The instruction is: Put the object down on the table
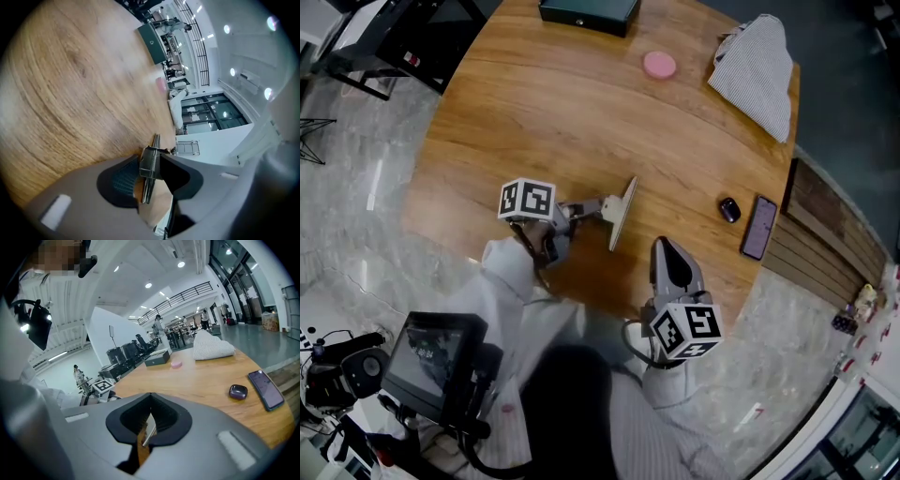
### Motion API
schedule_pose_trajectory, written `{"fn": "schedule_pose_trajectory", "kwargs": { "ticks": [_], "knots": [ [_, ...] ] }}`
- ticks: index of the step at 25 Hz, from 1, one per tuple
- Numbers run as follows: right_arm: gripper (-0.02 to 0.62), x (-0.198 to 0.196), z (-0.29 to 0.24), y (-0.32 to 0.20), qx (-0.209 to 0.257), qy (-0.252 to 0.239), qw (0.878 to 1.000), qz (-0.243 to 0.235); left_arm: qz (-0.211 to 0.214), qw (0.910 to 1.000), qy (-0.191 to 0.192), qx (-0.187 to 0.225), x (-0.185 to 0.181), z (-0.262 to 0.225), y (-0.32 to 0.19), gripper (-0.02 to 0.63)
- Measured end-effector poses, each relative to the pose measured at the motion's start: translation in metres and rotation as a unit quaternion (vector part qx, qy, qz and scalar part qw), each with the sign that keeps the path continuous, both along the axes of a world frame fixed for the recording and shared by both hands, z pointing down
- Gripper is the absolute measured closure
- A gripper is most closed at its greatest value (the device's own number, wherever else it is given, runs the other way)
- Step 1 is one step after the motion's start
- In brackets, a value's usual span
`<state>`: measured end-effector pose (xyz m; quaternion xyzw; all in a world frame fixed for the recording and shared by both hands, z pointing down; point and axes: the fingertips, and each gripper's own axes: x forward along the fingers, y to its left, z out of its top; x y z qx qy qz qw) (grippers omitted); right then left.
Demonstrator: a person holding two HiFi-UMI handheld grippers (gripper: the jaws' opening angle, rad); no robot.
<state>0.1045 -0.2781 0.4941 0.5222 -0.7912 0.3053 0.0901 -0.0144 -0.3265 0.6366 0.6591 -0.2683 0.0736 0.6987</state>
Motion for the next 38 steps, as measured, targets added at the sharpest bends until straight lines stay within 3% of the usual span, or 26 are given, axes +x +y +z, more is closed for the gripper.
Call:
{"fn": "schedule_pose_trajectory", "kwargs": {
  "ticks": [5,8,10,12,14,16,21,22,24,28,38],
  "knots": [
    [0.581,-0.001,-0.004,-0.001,0.003,-0.004,1.0,0.01,-0.021,0.9964,-0.072,0.039,-0.031,-0.008,-0.009,0.474],
    [0.581,-0.004,-0.016,-0.008,0.018,-0.002,1.0,0.016,-0.02,0.9873,-0.105,0.117,-0.036,-0.047,-0.019,0.506],
    [0.581,-0.009,-0.029,-0.017,0.036,0.003,0.999,0.009,-0.007,0.9775,-0.109,0.18,-0.027,-0.086,-0.026,0.571],
    [0.583,-0.016,-0.046,-0.025,0.056,0.006,0.998,-0.001,0.004,0.9645,-0.11,0.24,-0.016,-0.127,-0.031,0.59],
    [0.582,-0.022,-0.066,-0.031,0.08,0.012,0.997,-0.007,0.003,0.9446,-0.116,0.307,-0.01,-0.169,-0.034,0.604],
    [0.581,-0.026,-0.088,-0.035,0.106,0.024,0.994,-0.007,-0.008,0.9177,-0.129,0.376,-0.006,-0.21,-0.034,0.605],
    [0.582,-0.032,-0.144,-0.037,0.173,0.058,0.983,-0.003,-0.037,0.8361,-0.171,0.52,0.0,-0.297,-0.015,0.606],
    [0.583,-0.033,-0.155,-0.037,0.187,0.065,0.98,-0.004,-0.042,0.8232,-0.173,0.539,0.001,-0.31,-0.011,0.606],
    [0.583,-0.036,-0.171,-0.035,0.209,0.074,0.975,-0.009,-0.052,0.8065,-0.171,0.564,0.005,-0.329,-0.003,0.606],
    [0.583,-0.041,-0.187,-0.027,0.23,0.069,0.971,-0.019,-0.059,0.7935,-0.163,0.583,0.009,-0.347,0.01,0.606],
    [0.583,-0.042,-0.201,-0.019,0.25,0.069,0.965,-0.035,-0.063,0.7928,-0.16,0.585,0.015,-0.351,0.016,0.606]
  ]
}}
